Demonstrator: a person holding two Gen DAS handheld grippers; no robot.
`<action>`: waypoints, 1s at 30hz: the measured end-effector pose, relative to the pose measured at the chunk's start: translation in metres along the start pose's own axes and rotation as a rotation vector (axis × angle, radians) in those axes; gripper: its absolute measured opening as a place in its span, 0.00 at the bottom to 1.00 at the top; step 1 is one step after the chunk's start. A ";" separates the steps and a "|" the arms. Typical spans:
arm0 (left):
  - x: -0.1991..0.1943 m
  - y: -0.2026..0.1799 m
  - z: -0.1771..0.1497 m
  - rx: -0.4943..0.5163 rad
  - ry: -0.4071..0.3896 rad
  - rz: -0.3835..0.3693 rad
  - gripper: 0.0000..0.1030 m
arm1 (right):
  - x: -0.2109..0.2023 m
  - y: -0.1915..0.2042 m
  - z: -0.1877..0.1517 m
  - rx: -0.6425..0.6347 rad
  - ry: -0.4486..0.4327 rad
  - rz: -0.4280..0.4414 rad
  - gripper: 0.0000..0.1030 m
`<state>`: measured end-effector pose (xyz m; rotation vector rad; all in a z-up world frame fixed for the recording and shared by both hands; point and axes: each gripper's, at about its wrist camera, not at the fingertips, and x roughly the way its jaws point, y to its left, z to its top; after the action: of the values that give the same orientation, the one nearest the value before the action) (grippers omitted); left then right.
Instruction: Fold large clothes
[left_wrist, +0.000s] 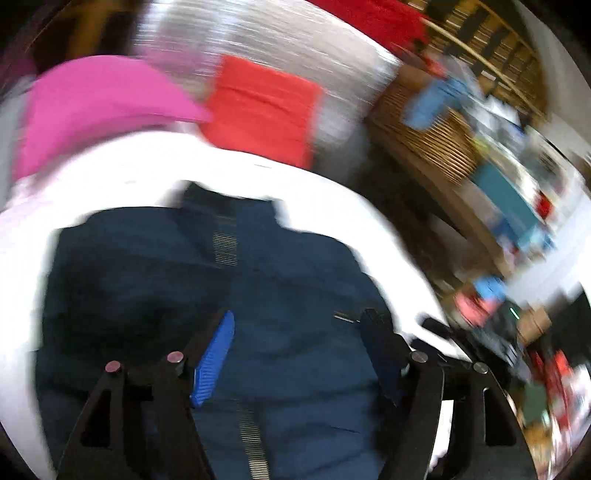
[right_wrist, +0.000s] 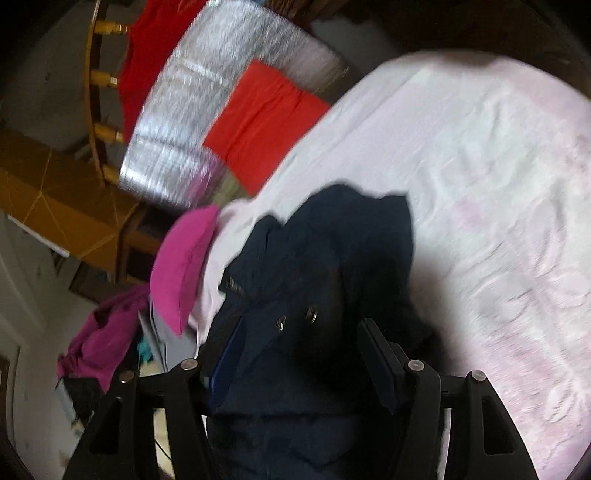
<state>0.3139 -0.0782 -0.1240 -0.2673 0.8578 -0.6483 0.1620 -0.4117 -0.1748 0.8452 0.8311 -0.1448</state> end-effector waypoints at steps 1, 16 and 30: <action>-0.002 0.010 0.003 -0.025 -0.009 0.046 0.69 | 0.006 0.000 -0.002 -0.008 0.009 -0.040 0.64; 0.015 0.160 -0.015 -0.323 0.131 0.422 0.69 | 0.040 0.073 -0.032 -0.346 -0.123 -0.260 0.12; 0.019 0.146 -0.017 -0.289 0.141 0.385 0.69 | 0.054 0.015 -0.002 -0.049 0.010 -0.226 0.30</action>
<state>0.3711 0.0242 -0.2144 -0.3084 1.1049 -0.1840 0.2040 -0.3899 -0.2045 0.7045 0.9354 -0.3179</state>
